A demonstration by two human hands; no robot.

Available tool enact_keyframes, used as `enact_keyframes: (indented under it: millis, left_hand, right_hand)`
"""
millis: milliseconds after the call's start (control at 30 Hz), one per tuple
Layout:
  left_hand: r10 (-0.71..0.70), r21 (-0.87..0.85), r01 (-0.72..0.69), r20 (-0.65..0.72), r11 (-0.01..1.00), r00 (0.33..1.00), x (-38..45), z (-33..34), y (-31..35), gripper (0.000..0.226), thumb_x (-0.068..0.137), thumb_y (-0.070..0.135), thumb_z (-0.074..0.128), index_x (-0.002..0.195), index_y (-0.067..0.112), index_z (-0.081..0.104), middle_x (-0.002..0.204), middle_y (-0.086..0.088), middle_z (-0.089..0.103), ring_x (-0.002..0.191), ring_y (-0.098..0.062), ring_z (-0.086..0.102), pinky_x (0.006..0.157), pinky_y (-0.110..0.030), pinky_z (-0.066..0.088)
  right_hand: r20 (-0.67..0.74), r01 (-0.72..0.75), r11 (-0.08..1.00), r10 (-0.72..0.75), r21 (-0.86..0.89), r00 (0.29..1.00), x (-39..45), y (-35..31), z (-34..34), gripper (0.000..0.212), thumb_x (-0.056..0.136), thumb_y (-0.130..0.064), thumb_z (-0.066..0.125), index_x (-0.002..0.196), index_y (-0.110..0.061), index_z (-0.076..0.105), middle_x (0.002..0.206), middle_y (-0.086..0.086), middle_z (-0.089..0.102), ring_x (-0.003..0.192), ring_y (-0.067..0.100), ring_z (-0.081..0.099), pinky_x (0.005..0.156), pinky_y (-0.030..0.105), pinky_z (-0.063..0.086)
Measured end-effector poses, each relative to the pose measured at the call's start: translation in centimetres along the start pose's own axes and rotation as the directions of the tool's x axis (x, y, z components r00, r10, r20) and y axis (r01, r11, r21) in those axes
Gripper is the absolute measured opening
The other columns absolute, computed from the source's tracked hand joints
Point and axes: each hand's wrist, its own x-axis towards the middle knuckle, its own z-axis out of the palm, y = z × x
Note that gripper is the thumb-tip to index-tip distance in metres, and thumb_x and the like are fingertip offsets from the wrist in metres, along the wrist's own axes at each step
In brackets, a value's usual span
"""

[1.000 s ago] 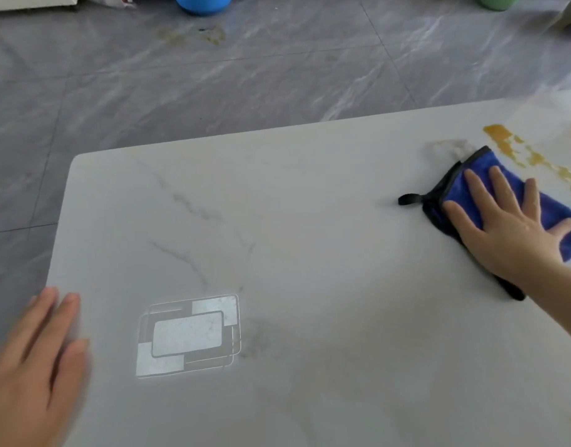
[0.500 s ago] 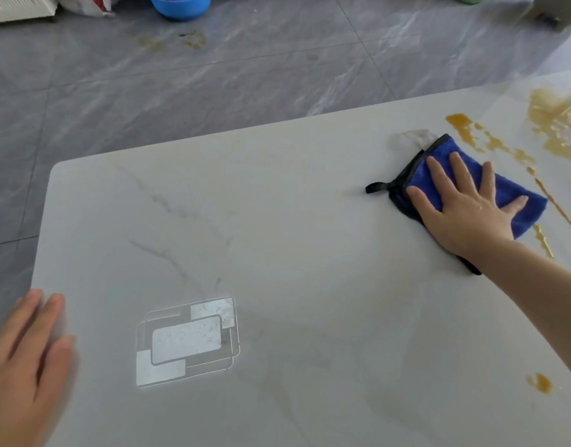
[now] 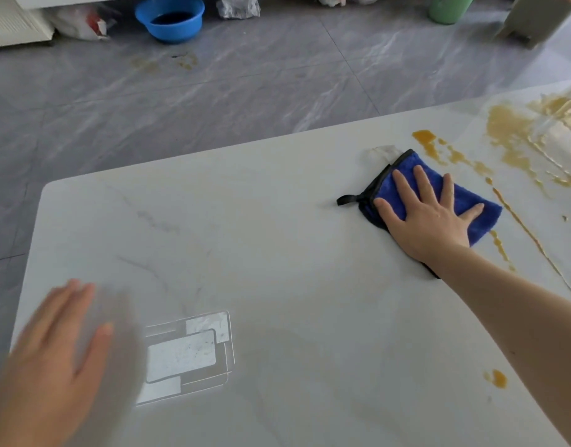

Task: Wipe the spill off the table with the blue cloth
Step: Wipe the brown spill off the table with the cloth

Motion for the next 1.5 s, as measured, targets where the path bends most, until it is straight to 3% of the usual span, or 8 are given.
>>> enact_keyframes:
  millis: [100,233,300,433,867,1100,1233,1500]
  left_hand:
    - [0.161,-0.01,-0.162,-0.027,0.987,0.987,-0.6,2.7,7.5,0.083,0.086,0.068,0.014,0.13,0.008,0.051,0.143,-0.004,0.043,0.134,-0.009,0.029,0.108,-0.03,0.027]
    - [0.29,0.01,-0.29,0.037,0.957,0.956,-0.1,8.1,17.0,0.063,0.091,0.053,0.027,0.128,0.01,0.054,0.14,-0.006,0.049,0.134,-0.021,0.04,0.104,-0.047,0.039]
    - [0.306,0.056,-0.309,0.05,0.95,0.951,0.7,10.3,20.0,0.056,0.088,0.043,0.035,0.126,0.008,0.056,0.138,-0.01,0.052,0.131,-0.03,0.044,0.103,-0.052,0.038]
    - [0.282,0.187,-0.303,0.129,0.934,0.951,2.0,13.3,23.7,0.056,0.087,0.041,0.035,0.127,0.009,0.056,0.138,-0.01,0.052,0.13,-0.031,0.046,0.104,-0.053,0.034]
    - [0.09,0.263,-0.147,0.216,0.953,0.972,2.1,14.4,26.3,0.075,0.081,0.063,0.017,0.143,0.024,0.033,0.154,-0.001,0.027,0.145,-0.021,0.016,0.116,-0.045,0.01]
    - [0.089,0.303,-0.154,0.218,0.94,0.972,2.0,14.6,26.6,0.076,0.088,0.063,0.009,0.135,0.018,0.047,0.144,-0.01,0.045,0.136,-0.032,0.037,0.108,-0.056,0.027]
    - [0.098,0.318,-0.164,0.215,0.934,0.972,2.0,14.8,26.7,0.066,0.086,0.056,0.026,0.133,0.017,0.051,0.141,-0.012,0.049,0.133,-0.034,0.042,0.104,-0.059,0.031]
    - [0.095,0.318,-0.161,0.216,0.934,0.972,2.1,15.0,26.5,0.07,0.09,0.059,0.012,0.133,0.018,0.05,0.142,-0.012,0.047,0.132,-0.034,0.042,0.104,-0.057,0.031]
  right_hand:
    - [-0.001,0.015,1.0,-0.015,0.002,1.0,0.0,0.1,0.1,0.073,0.078,-0.076,0.001,0.145,-0.046,-0.002,0.159,-0.013,-0.008,0.145,0.028,-0.018,0.104,0.074,-0.005]
    - [0.006,0.038,0.999,-0.038,0.032,0.999,0.1,0.1,0.0,0.073,0.078,-0.075,0.0,0.145,-0.044,-0.004,0.159,-0.012,-0.01,0.144,0.029,-0.019,0.103,0.074,-0.006]
    - [0.016,0.056,0.998,-0.057,0.043,0.998,0.1,0.1,0.0,0.074,0.077,-0.074,-0.001,0.145,-0.044,-0.006,0.159,-0.012,-0.011,0.143,0.031,-0.021,0.102,0.075,-0.007]
    - [0.007,0.1,0.993,-0.101,0.063,0.995,0.1,0.1,0.3,0.073,0.079,-0.071,0.001,0.145,-0.041,-0.008,0.159,-0.008,-0.013,0.142,0.035,-0.024,0.099,0.076,-0.011]
    - [0.02,0.226,0.972,-0.228,0.07,0.973,0.4,1.0,-0.1,0.072,0.083,-0.069,0.0,0.146,-0.036,-0.011,0.158,-0.004,-0.019,0.138,0.039,-0.03,0.09,0.075,-0.023]
    - [0.019,0.296,0.954,-0.297,0.055,0.955,0.8,1.5,-0.2,0.073,0.081,-0.069,0.0,0.146,-0.037,-0.006,0.159,-0.005,-0.015,0.139,0.037,-0.029,0.094,0.075,-0.019]
    - [0.031,0.371,0.928,-0.372,0.02,0.928,1.8,2.2,-0.6,0.074,0.081,-0.071,0.003,0.146,-0.039,-0.004,0.159,-0.007,-0.014,0.14,0.035,-0.028,0.097,0.076,-0.013]
    - [0.005,0.606,0.795,-0.606,0.002,0.795,6.5,3.3,-1.3,0.073,0.079,-0.072,0.007,0.146,-0.043,0.007,0.16,-0.012,0.0,0.146,0.021,-0.013,0.101,0.075,-0.005]
